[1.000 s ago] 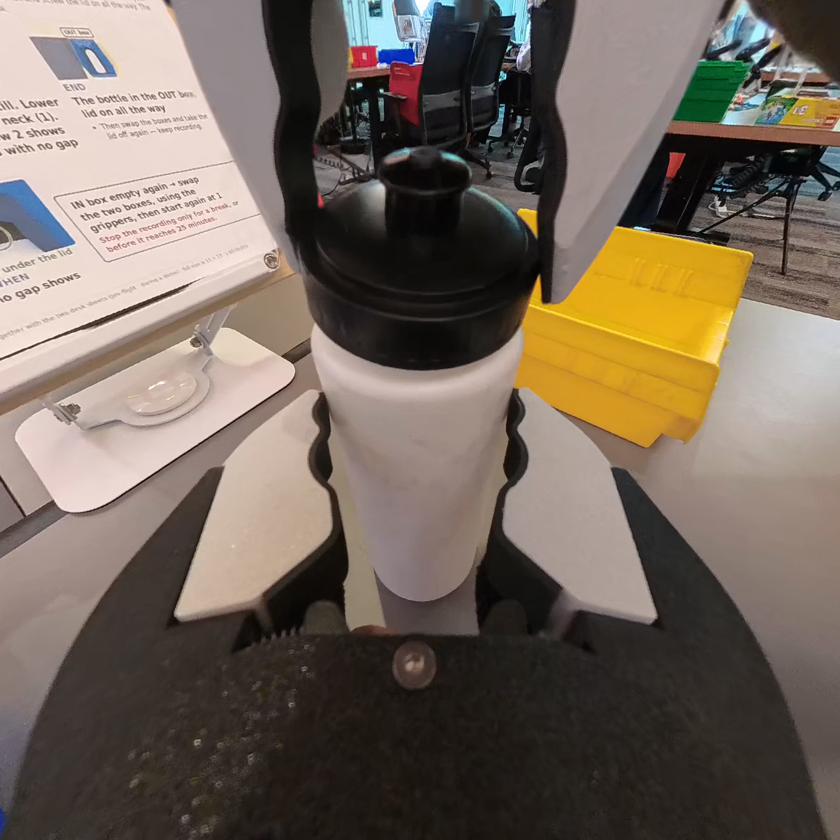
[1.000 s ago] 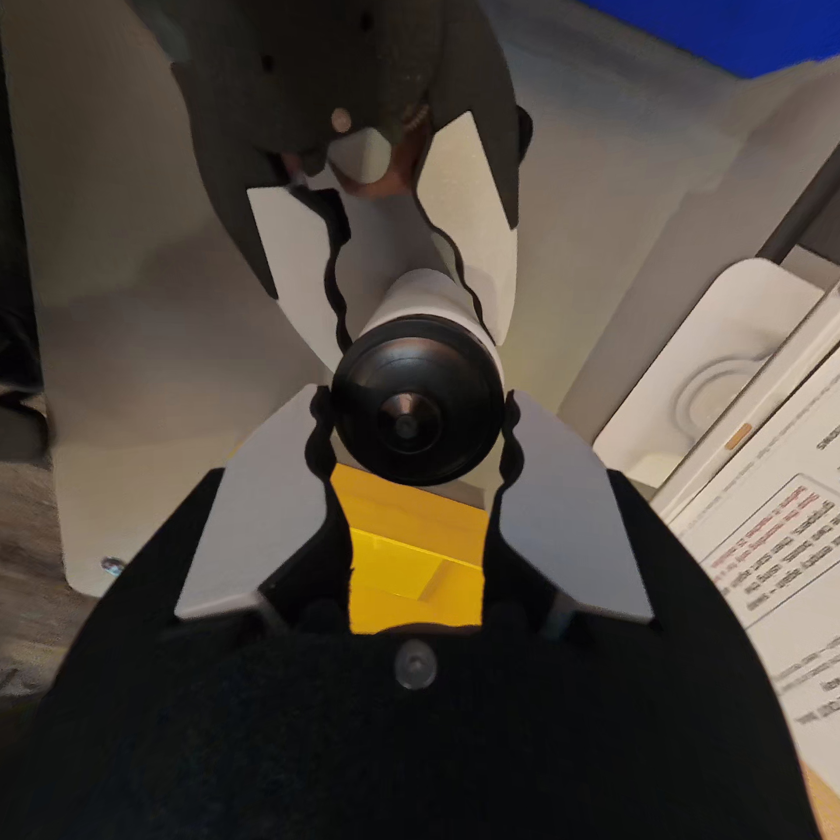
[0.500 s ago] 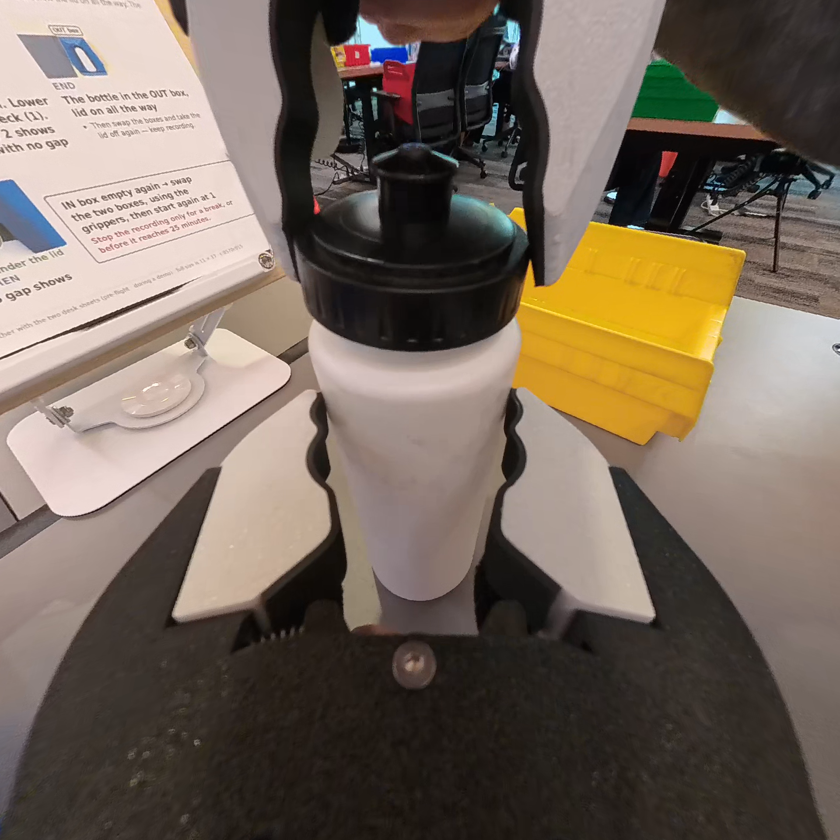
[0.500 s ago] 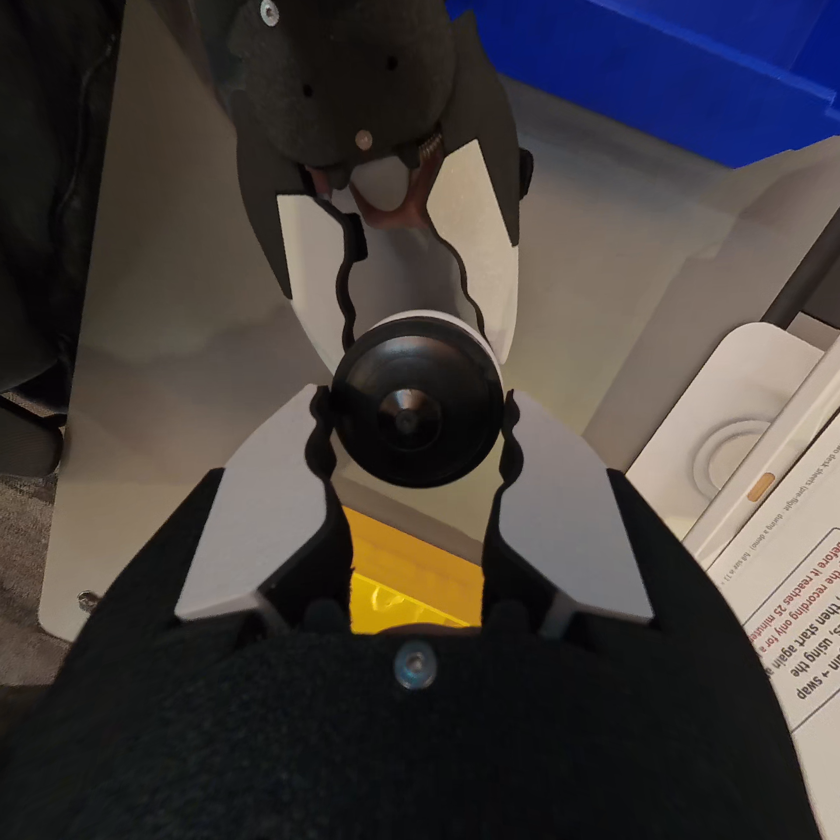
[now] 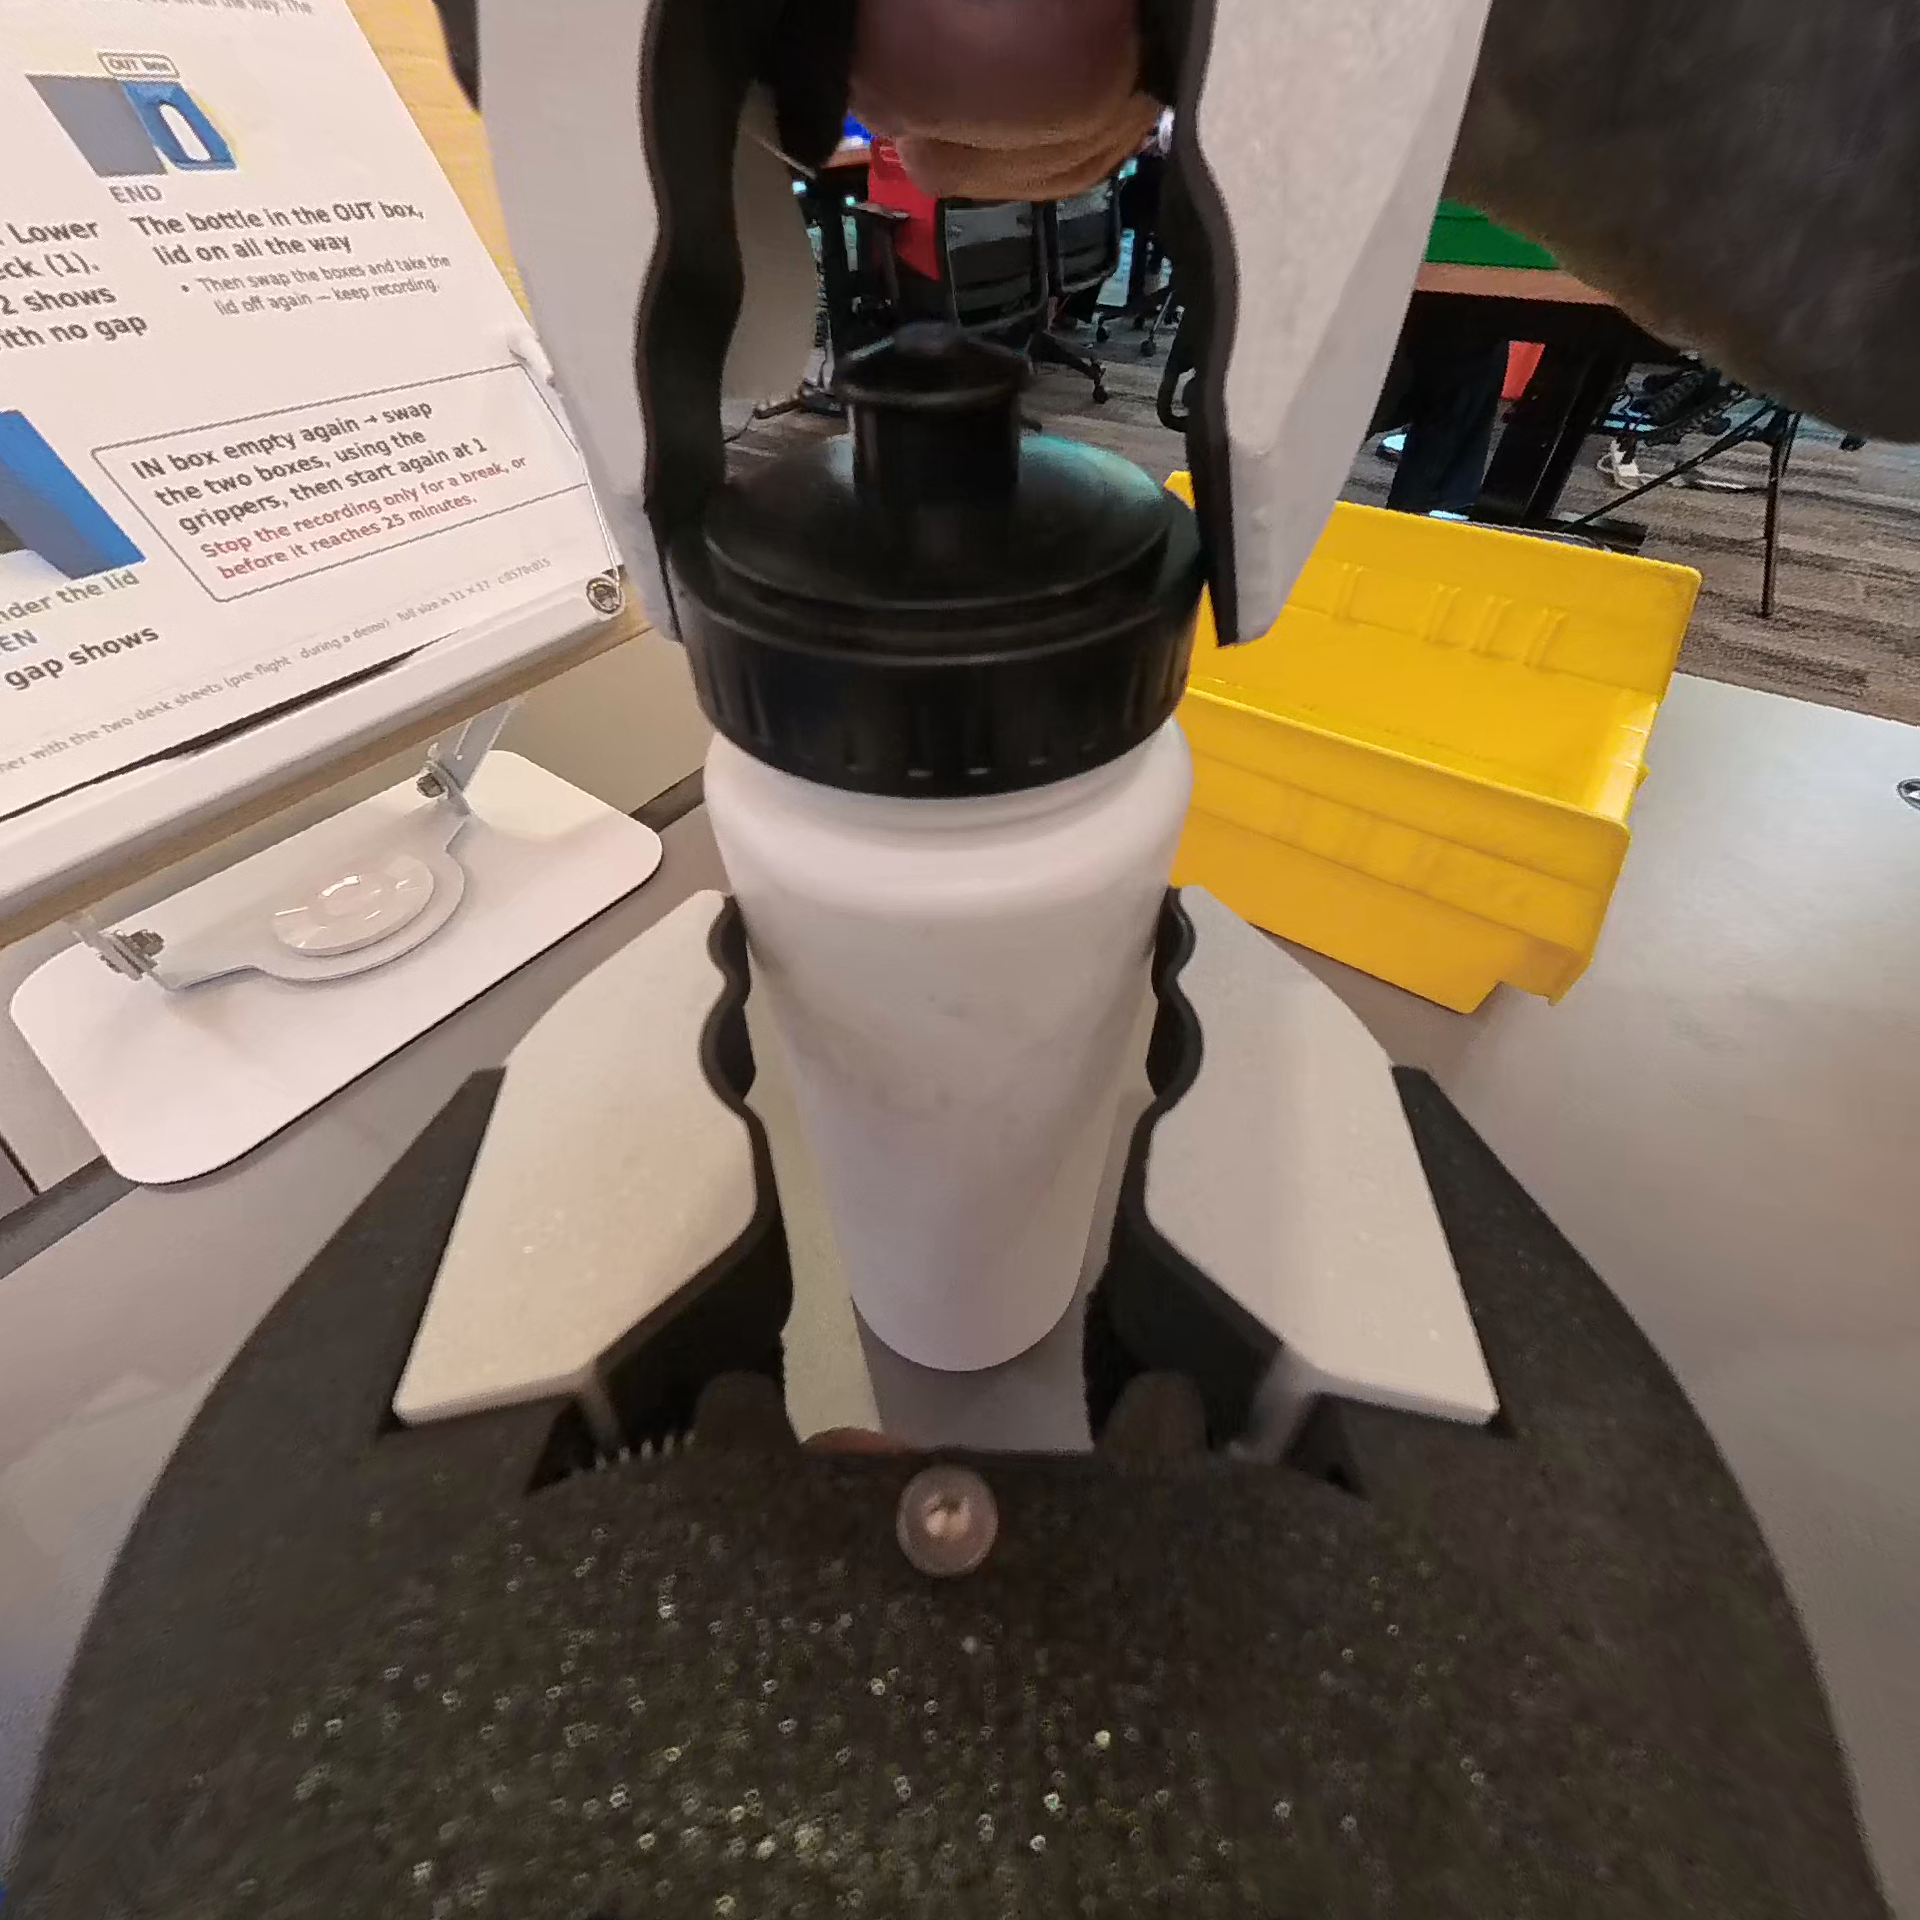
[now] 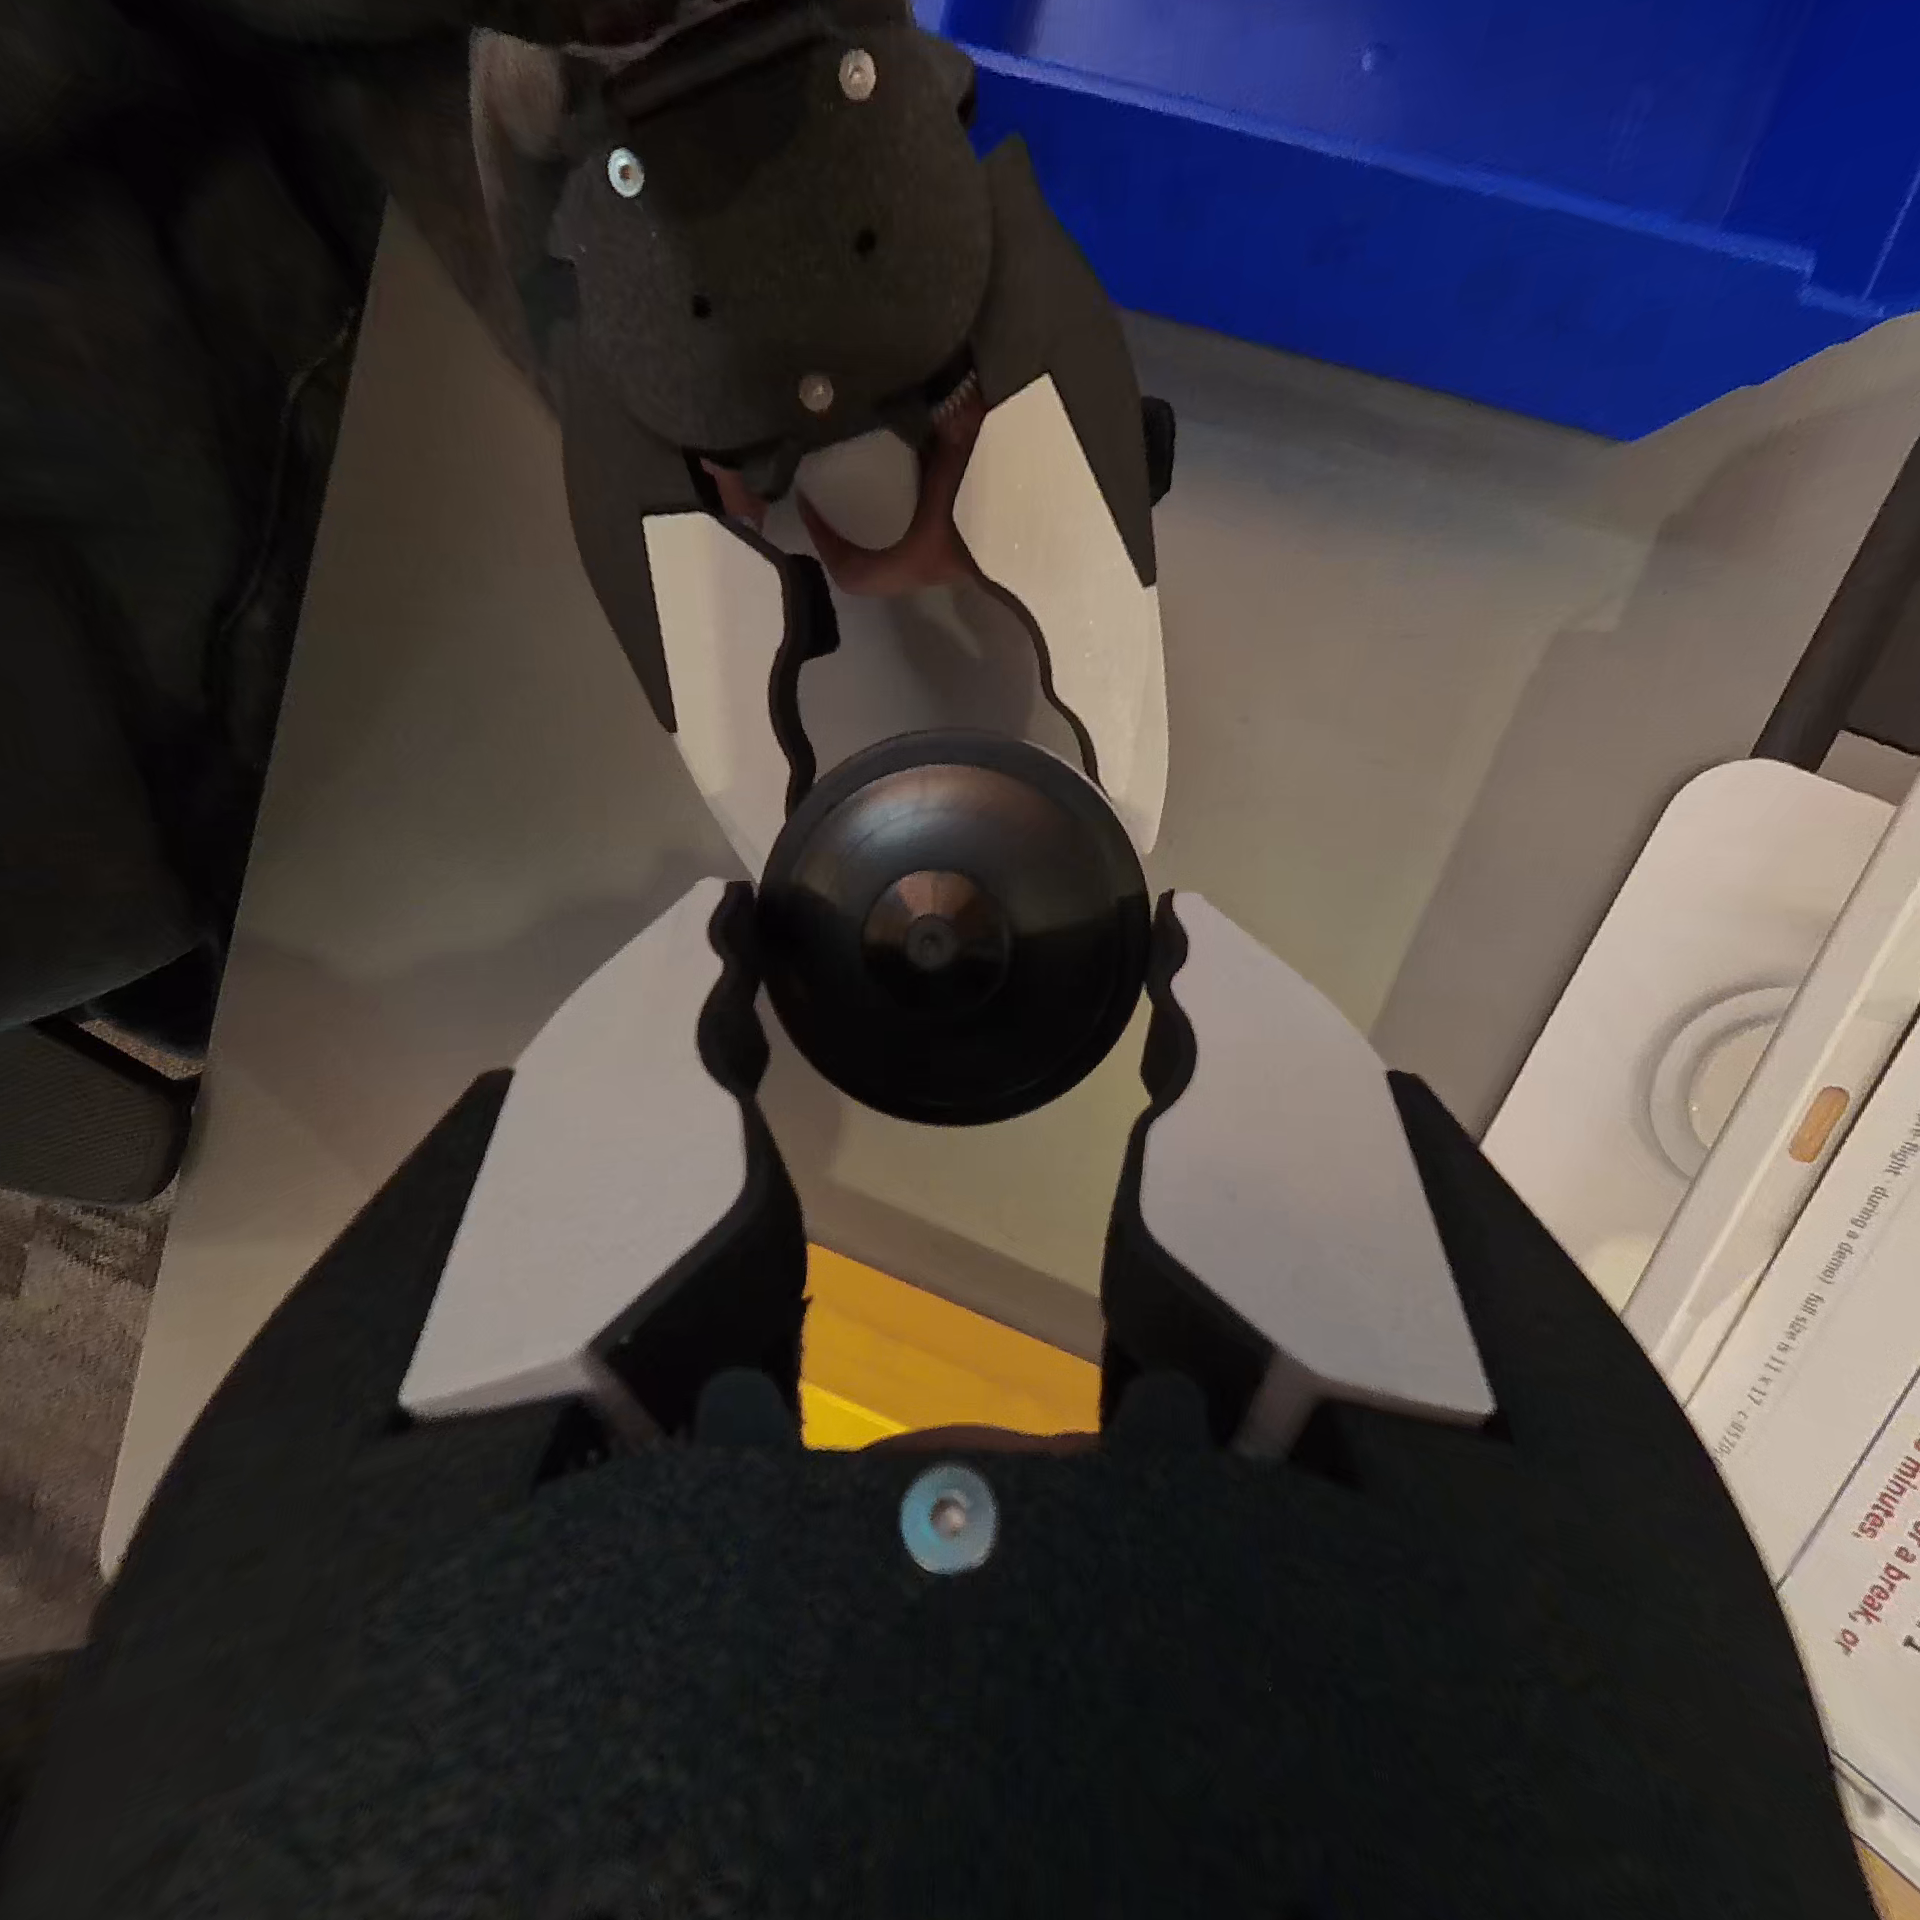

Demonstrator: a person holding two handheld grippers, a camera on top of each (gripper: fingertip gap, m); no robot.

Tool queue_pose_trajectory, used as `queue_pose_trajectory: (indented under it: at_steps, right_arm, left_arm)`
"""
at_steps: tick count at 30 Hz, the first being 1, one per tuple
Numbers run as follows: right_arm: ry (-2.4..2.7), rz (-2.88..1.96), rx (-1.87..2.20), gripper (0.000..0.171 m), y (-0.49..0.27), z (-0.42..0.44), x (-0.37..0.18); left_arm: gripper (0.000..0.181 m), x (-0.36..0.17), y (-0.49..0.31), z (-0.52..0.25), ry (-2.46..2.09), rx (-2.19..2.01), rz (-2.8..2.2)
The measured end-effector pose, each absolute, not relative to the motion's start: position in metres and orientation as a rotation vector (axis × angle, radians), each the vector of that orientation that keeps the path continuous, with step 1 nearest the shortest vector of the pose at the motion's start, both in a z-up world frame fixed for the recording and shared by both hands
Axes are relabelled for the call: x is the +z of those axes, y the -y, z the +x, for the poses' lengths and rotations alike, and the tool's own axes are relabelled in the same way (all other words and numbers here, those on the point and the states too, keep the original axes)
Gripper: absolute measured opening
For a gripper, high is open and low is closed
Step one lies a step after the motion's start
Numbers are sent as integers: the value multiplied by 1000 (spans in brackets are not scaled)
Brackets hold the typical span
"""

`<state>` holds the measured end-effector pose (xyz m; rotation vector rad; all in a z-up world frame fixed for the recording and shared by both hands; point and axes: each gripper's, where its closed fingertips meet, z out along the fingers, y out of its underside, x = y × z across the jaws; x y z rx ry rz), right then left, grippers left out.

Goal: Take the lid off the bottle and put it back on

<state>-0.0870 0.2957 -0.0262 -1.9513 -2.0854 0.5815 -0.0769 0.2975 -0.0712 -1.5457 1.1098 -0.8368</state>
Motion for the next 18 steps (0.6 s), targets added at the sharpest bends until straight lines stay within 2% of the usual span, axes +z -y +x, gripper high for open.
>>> queue_pose_trajectory:
  at_steps: [12,18]
  right_arm:
    - [1985,-1961,645,71,-296,-85,-26]
    - [2078,-1975,517,71,-296,-84,-27]
  left_arm:
    - [75,-71,-297,-77,-1112,-839,-1546]
    - [75,-71,-298,-77,-1112,-838,-1548]
